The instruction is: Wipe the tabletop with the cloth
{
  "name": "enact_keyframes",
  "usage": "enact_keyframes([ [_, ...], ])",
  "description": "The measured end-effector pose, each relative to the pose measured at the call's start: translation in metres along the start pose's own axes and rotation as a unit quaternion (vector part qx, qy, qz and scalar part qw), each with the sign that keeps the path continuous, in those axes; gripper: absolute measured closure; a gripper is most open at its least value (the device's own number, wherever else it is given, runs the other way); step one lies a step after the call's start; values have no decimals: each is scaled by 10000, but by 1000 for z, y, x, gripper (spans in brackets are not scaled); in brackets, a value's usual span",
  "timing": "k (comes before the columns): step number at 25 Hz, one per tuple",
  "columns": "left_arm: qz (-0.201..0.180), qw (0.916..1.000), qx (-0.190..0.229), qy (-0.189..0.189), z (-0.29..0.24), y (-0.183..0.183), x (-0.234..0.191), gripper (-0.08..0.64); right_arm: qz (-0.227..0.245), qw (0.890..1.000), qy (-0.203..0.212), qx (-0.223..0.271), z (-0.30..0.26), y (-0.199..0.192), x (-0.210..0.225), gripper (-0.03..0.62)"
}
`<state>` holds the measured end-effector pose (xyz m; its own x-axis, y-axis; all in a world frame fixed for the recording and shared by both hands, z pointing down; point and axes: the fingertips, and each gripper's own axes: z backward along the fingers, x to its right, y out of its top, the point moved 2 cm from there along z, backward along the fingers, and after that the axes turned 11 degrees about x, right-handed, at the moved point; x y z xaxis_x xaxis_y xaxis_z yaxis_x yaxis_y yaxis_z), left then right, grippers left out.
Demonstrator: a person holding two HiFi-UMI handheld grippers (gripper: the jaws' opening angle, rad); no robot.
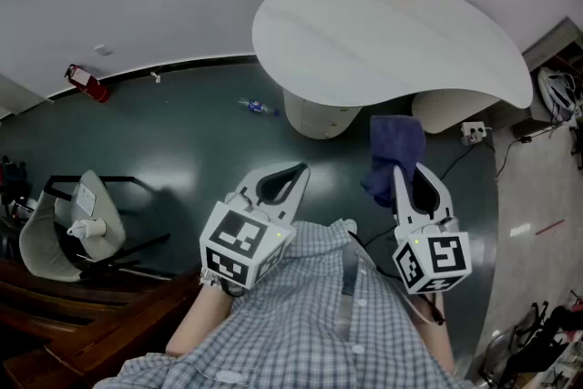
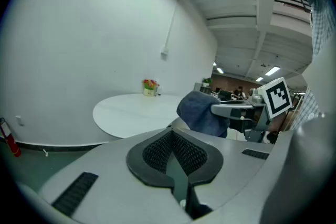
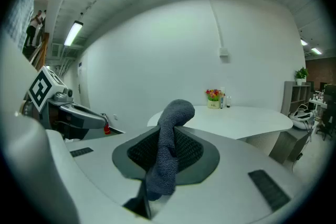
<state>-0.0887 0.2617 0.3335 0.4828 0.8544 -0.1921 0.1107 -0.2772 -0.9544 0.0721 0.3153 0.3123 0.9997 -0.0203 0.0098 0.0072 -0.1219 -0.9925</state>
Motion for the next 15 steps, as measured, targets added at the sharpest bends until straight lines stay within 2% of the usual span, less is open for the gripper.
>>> enact_keyframes([
  [15,-47,10000,61,-35,5,2,2,554,-79,10000,-59,5,3,0,-2,525],
])
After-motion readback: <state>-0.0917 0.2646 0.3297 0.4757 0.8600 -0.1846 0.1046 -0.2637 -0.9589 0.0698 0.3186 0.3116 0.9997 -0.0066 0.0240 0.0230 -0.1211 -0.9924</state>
